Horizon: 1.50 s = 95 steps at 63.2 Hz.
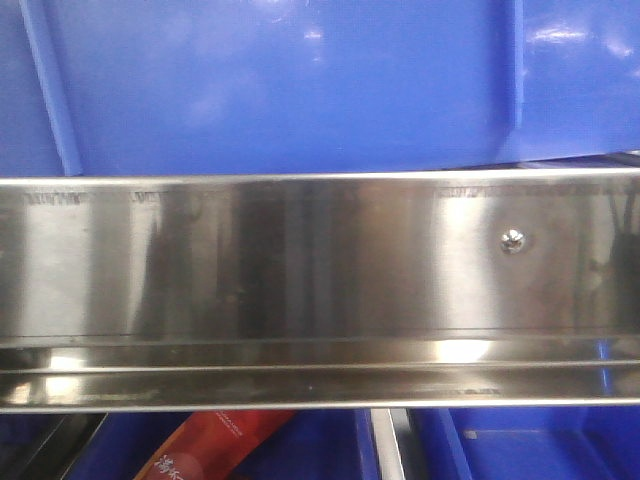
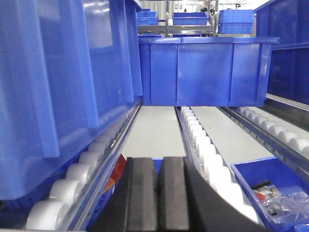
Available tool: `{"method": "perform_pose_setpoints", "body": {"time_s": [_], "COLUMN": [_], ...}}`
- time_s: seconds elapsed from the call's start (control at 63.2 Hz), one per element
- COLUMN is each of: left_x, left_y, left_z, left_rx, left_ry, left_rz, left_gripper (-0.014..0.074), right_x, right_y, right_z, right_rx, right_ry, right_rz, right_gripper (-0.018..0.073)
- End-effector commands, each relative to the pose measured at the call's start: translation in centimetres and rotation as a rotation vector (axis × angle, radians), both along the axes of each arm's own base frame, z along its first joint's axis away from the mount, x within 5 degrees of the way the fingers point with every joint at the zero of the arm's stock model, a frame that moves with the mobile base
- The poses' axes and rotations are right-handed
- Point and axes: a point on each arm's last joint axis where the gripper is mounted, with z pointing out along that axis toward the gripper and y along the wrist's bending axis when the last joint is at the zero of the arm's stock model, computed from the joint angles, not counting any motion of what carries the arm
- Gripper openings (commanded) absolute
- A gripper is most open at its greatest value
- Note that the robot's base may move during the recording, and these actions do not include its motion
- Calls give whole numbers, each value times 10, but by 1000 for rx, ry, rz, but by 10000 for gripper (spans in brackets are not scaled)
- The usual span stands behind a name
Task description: Move blue bin to conveyor side
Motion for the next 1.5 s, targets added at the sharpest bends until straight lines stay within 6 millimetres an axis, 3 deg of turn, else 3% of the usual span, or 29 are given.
{"method": "perform_pose_setpoints", "body": {"time_s": [0.0, 0.775, 0.918, 1.045, 1.124, 1.345, 1.488], "left_x": [-1, -1, -1, -4, -10, -34, -33], "left_y": [0, 0, 0, 0, 0, 0, 0], "left_z": [3, 5, 9, 21, 43, 114, 155], "left_rx": [6, 6, 6, 3, 3, 4, -4], "left_ry": [-26, -50, -93, -223, -293, -301, -210], "left_rz": [6, 6, 6, 8, 8, 5, 0], "left_gripper": [4, 4, 4, 4, 4, 4, 4], "right_x": [0, 0, -1, -7, -14, -49, -49], "right_y": [0, 0, 0, -1, -2, -4, -4], "right_z": [2, 2, 10, 32, 57, 141, 187], "right_rx": [5, 5, 13, 36, 42, 40, 24], "right_ry": [-25, -25, -114, -357, -431, -414, -224], "right_rz": [-5, -5, -5, -6, -5, -3, -1], "right_gripper": [-81, -81, -81, -81, -81, -81, -81]}}
